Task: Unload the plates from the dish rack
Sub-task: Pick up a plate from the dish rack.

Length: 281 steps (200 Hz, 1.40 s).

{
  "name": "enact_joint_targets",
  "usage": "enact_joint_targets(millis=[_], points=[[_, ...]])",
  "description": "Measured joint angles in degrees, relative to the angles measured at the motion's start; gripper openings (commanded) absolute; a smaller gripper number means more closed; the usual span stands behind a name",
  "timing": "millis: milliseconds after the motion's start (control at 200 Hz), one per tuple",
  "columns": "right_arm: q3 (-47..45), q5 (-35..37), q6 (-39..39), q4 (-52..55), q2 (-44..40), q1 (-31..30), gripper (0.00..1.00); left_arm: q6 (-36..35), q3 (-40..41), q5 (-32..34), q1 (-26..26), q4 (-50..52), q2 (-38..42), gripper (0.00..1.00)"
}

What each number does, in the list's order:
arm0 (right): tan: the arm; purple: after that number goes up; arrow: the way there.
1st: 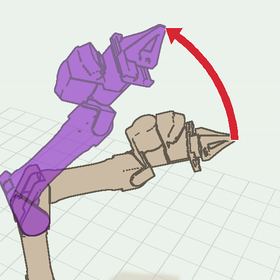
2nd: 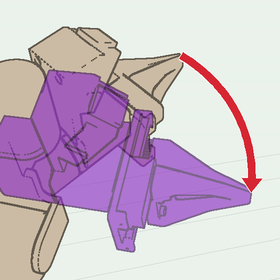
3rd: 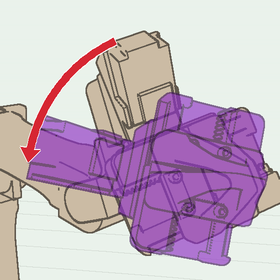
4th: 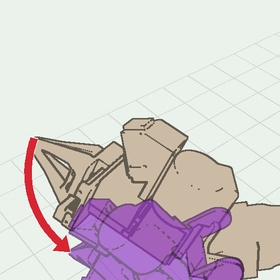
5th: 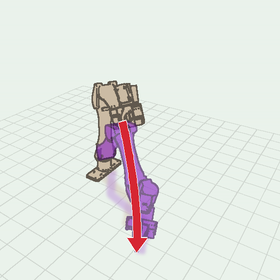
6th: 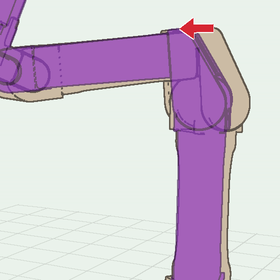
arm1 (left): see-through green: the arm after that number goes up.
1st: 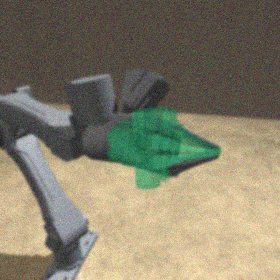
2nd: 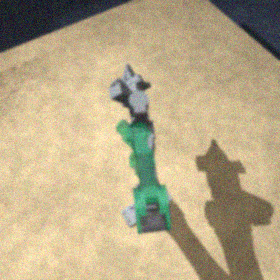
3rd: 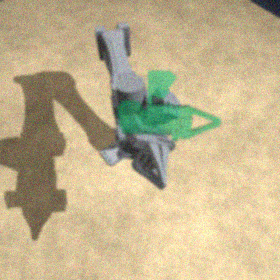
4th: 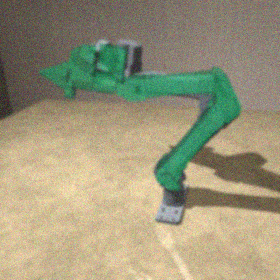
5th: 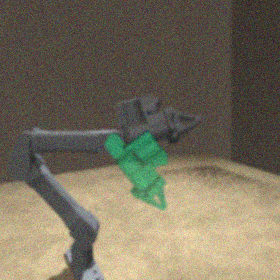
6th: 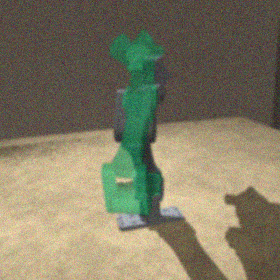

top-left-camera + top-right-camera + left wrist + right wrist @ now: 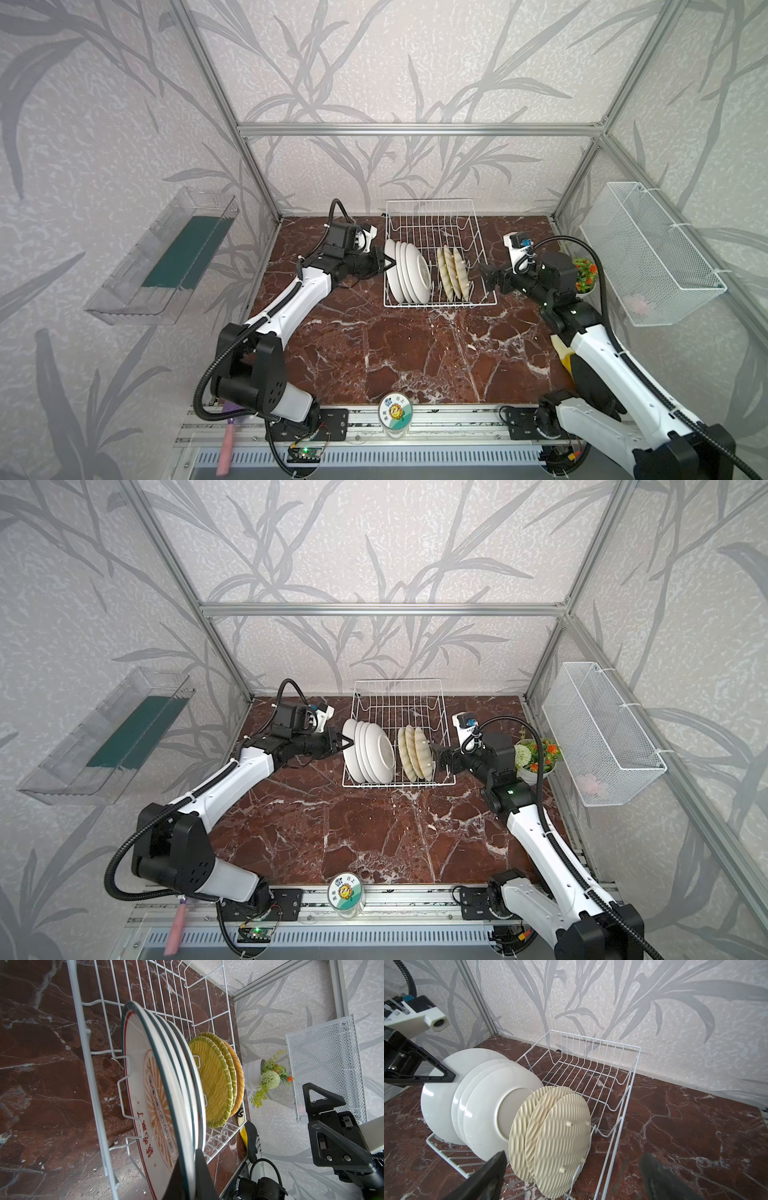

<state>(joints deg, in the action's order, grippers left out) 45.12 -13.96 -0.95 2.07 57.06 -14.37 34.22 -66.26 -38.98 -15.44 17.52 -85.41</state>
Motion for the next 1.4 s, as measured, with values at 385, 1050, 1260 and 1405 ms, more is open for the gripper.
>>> enact_joint_targets(millis=[385,1050,1260,1405], points=[[0.0,0.0,0.1,-0.1,0.0,0.0,0.99,-0.8,-1.2,1.0,0.0,4.0,1.1,0.0],[-0.8,0.0,0.3,-0.5,0.0,-0.3,0.99,1.2,-1.1,3.2,0.0,3.1,4.1,0.0],[-0.9,0.0,0.3,-0.5,0.0,-0.3,0.99,0.1,-4.9,4.6,0.0,6.8,4.1,0.0],[-0.9,0.0,0.4,-0.5,0.0,-0.3,0.99,-0.5,-6.3,5.5,0.0,8.3,4.2,0.0]])
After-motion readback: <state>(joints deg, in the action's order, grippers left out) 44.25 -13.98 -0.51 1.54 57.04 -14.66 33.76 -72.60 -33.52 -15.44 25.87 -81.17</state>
